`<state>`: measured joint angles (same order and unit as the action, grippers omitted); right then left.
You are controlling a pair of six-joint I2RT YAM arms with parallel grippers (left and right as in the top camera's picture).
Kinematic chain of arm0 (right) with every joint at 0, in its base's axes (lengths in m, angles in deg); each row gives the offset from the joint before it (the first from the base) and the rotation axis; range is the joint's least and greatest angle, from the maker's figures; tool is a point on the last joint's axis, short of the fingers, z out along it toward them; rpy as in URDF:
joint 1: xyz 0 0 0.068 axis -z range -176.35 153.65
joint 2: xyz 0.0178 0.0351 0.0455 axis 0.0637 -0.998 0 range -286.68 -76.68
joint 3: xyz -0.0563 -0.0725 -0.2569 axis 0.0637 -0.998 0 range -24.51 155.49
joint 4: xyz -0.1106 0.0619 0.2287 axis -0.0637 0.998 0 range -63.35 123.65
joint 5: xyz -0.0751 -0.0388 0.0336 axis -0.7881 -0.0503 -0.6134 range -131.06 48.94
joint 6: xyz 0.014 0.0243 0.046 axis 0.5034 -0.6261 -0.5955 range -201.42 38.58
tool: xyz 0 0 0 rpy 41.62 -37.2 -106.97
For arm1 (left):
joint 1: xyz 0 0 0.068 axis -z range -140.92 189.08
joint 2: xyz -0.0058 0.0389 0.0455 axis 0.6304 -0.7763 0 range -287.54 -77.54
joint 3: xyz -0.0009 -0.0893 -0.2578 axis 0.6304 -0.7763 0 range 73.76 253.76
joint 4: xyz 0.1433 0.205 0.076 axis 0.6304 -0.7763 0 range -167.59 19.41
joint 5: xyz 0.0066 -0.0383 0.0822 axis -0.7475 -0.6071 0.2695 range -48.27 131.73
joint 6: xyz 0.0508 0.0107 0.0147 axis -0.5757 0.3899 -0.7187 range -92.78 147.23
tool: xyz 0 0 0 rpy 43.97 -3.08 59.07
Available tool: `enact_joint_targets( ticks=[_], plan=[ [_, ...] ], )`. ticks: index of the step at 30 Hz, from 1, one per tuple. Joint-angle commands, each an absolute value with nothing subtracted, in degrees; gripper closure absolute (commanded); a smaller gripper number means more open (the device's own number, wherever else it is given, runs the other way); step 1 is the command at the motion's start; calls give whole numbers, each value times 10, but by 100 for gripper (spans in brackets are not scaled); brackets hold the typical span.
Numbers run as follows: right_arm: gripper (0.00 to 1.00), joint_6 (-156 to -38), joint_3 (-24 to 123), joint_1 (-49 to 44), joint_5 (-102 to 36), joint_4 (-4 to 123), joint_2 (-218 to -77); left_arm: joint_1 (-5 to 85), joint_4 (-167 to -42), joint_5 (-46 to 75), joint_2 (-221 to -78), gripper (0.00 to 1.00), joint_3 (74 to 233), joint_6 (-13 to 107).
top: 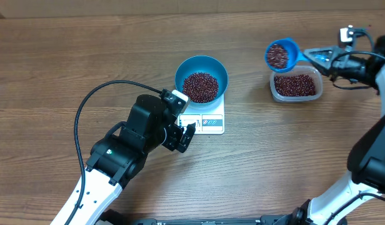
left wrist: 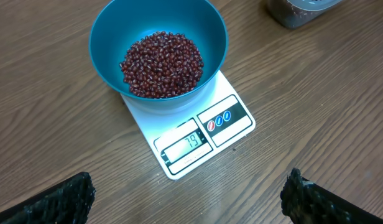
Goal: Scoop item into bowl and weigh 150g on scale
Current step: 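Carry the filled cup leftward over the teal bowl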
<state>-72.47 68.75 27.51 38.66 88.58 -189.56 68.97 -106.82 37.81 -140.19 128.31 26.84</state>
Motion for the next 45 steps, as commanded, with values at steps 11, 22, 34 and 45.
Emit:
enact_joint_targets(
  ticks=[11, 22, 34, 45],
  plan=[
    [96, -791, 686, 123, 329, 805, -1865, 686, -1067, 372, -1401, 0, 1294, 262],
    [96, -924, 695, 18, 175, 670, -1832, 686, -1068, 372, -1401, 0, 1294, 261],
    [96, -932, 698, -75, -15, 651, -1831, 686, -1068, 372, -1401, 0, 1294, 261],
    [96, -899, 698, -162, -209, 648, -1815, 686, -1068, 372, -1401, 0, 1294, 261]
  ],
)
